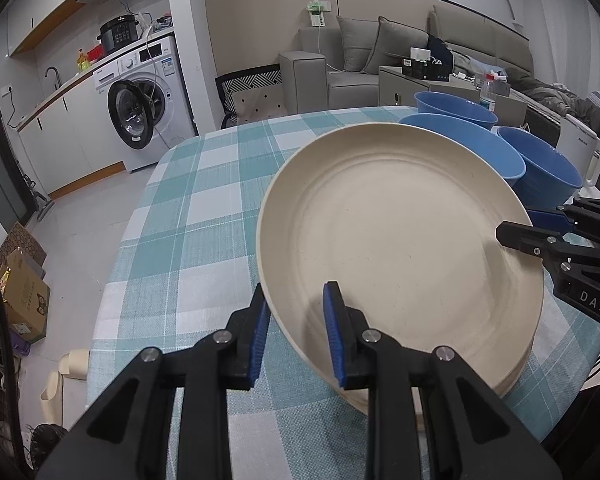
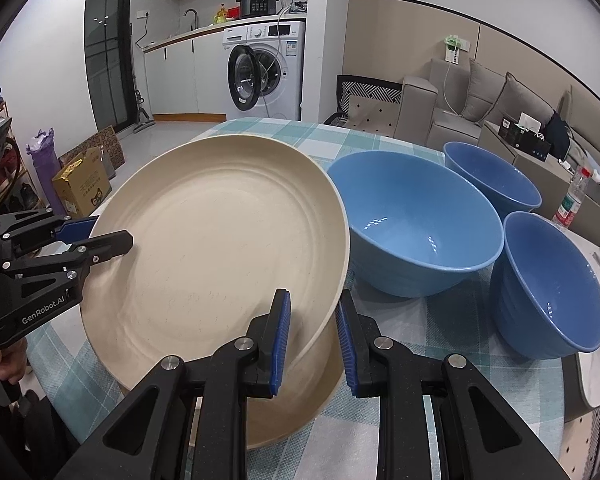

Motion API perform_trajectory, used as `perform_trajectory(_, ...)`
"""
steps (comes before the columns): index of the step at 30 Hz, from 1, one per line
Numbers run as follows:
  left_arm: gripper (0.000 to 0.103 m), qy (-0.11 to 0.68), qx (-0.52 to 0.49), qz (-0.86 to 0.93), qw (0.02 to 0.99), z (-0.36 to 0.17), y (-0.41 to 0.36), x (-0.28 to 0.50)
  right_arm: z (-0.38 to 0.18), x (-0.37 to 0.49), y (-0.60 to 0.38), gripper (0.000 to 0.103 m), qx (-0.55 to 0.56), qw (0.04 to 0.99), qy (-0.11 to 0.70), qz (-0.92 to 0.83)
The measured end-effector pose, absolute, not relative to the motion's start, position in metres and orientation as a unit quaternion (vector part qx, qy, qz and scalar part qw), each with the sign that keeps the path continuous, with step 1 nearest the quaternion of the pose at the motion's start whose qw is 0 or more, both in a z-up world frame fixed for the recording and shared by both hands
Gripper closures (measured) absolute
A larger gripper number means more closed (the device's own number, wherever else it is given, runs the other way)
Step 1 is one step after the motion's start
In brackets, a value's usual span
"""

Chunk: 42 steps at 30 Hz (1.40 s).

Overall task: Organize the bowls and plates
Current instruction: 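Lower the held cream plate onto the stacked cream plates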

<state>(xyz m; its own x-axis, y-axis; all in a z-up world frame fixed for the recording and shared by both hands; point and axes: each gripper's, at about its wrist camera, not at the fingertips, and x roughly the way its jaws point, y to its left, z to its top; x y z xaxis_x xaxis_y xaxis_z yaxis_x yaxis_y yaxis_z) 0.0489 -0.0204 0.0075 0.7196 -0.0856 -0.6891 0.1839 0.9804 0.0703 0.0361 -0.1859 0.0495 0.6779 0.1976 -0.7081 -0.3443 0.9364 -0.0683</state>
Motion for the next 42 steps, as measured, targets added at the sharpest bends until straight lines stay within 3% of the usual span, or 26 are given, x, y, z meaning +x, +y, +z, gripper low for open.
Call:
perform_trajectory(15, 0.077, 0.381, 0.083, -0.075, 0.918, -0.002, -0.026, 0.051, 0.040, 0.041, -0.184, 0.077, -0.115, 0.903, 0.388, 0.146)
perform_trajectory(42, 0.068, 0.411, 0.124, -0.081, 0.899, -0.018, -0.038, 0.052, 0.020, 0.034, -0.177, 0.055, -0.174, 0.881, 0.410, 0.157)
